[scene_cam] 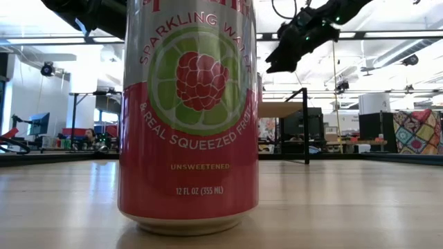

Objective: Place canned beverage on shelf
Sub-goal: Align the right pink-white soda can with the other pink-white soda can on the shelf

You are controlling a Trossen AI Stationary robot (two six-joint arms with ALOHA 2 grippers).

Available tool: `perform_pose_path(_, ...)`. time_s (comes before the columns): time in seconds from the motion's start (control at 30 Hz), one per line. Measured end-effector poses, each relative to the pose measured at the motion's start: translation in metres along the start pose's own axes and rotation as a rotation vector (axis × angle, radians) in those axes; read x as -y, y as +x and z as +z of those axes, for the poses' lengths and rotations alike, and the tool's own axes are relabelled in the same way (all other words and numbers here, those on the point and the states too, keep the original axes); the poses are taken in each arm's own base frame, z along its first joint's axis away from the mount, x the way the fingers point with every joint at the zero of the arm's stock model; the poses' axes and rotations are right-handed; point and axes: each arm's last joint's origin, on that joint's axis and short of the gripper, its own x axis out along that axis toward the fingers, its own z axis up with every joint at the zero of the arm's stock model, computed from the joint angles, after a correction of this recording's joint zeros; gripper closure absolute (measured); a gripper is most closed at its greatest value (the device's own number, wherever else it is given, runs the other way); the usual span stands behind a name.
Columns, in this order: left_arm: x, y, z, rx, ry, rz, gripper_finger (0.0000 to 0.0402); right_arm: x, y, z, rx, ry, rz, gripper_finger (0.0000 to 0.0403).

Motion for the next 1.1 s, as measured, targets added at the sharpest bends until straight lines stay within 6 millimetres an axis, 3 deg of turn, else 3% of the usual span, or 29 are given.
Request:
perform_pose_path(0.2,0.0,0.0,0.002,0.015,-0.013,0.001,0.0094,-0.025,-0.019,-0.004,0.046,0.031,0.089,0.0039)
perform_pose_path(0.43,0.002,-0.002,0.005,0.041,-0.039,-0.01,0.0094,-0.065,-0.018,-0.032,0.133,0.079,0.133,0.0039)
perform_pose_path(0.8,0.028,-0.026,0.011,0.094,-0.047,-0.128,0.0094,-0.175,-0.009,-0.088,0.179,0.026,0.118,0.0039)
perform_pose_path(1.1,0.059,-0.063,0.018,0.146,-0.111,-0.295,0.0094,-0.244,-0.001,-0.133,0.324,0.076,0.397,0.0039)
